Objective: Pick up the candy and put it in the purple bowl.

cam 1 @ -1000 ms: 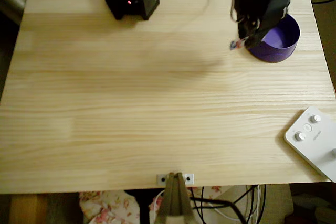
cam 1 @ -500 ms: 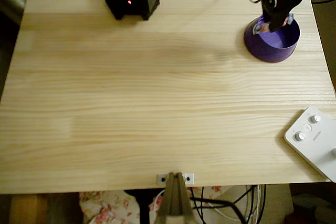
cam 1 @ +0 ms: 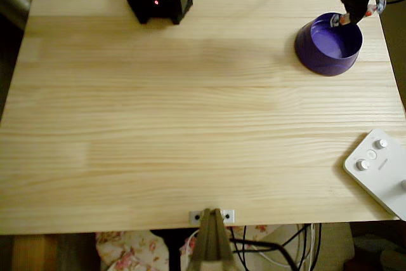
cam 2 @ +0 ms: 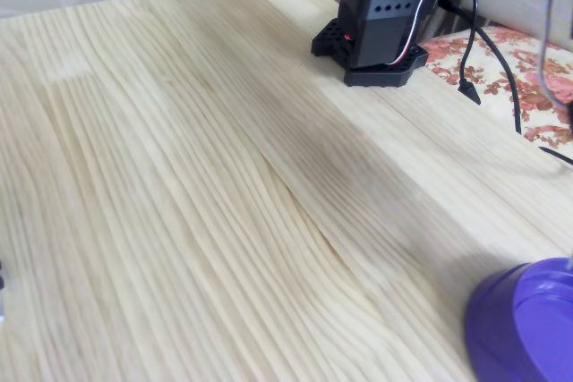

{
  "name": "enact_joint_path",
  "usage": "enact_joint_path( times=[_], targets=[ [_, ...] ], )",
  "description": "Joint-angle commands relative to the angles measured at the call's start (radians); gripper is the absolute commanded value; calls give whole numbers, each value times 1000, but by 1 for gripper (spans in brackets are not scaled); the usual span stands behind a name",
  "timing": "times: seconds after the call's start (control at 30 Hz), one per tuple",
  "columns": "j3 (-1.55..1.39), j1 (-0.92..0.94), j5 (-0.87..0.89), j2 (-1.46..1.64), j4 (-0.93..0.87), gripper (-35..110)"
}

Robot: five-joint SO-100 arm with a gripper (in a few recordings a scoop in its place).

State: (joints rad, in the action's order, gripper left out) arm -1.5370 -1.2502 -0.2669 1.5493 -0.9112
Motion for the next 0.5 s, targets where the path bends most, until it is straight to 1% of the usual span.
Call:
enact_joint_path(
  times=[0.0, 0.27, 0.4, 0.47],
  targets=[
    [64, -26, 18, 8, 57, 0],
    [66, -31, 40, -31, 101, 1],
    [69, -20, 34, -38, 78, 7],
    [67, -14, 31, -37, 67, 8]
  ],
)
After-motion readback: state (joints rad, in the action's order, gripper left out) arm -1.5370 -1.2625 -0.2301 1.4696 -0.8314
